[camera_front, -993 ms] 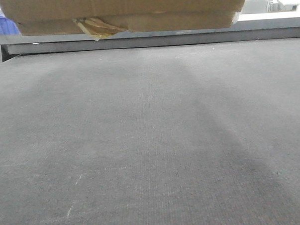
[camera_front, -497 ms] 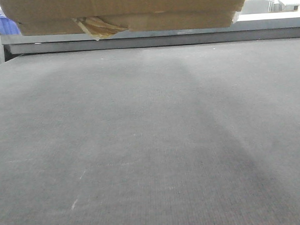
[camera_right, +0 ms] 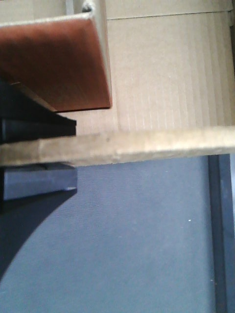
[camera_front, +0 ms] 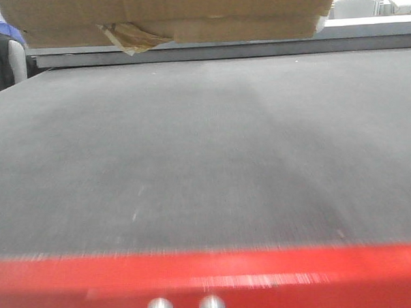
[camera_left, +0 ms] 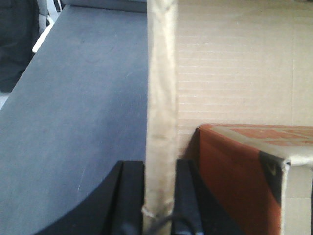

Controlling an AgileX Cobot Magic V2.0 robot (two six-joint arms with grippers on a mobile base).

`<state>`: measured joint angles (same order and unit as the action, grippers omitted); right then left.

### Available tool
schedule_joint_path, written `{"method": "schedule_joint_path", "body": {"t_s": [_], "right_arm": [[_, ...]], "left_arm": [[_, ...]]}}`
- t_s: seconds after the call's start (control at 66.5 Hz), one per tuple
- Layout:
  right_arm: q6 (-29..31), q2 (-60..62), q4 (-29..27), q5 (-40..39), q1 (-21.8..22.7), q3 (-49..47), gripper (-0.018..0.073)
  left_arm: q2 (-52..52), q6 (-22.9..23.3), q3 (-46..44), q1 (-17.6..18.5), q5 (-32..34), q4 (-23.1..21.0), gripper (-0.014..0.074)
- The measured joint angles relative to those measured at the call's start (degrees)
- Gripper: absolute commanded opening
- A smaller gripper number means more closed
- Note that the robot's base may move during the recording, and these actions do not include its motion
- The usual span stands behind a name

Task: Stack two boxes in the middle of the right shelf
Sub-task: 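Lift the two stacked boxes off the table with both grippers, then carry the held boxes while driving to the steel shelf rack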

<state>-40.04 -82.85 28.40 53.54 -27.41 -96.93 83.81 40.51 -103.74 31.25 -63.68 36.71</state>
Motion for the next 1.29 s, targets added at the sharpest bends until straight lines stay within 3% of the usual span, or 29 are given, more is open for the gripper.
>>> {"method": "schedule_joint_path", "body": {"t_s": [1.294], "right_arm": [[0.0,0.0,0.0,-0.2,0.0,0.0,-0.0154]], "left_arm": [[-0.2,0.0,0.0,0.0,-0.1,0.0,-0.0111]]}}
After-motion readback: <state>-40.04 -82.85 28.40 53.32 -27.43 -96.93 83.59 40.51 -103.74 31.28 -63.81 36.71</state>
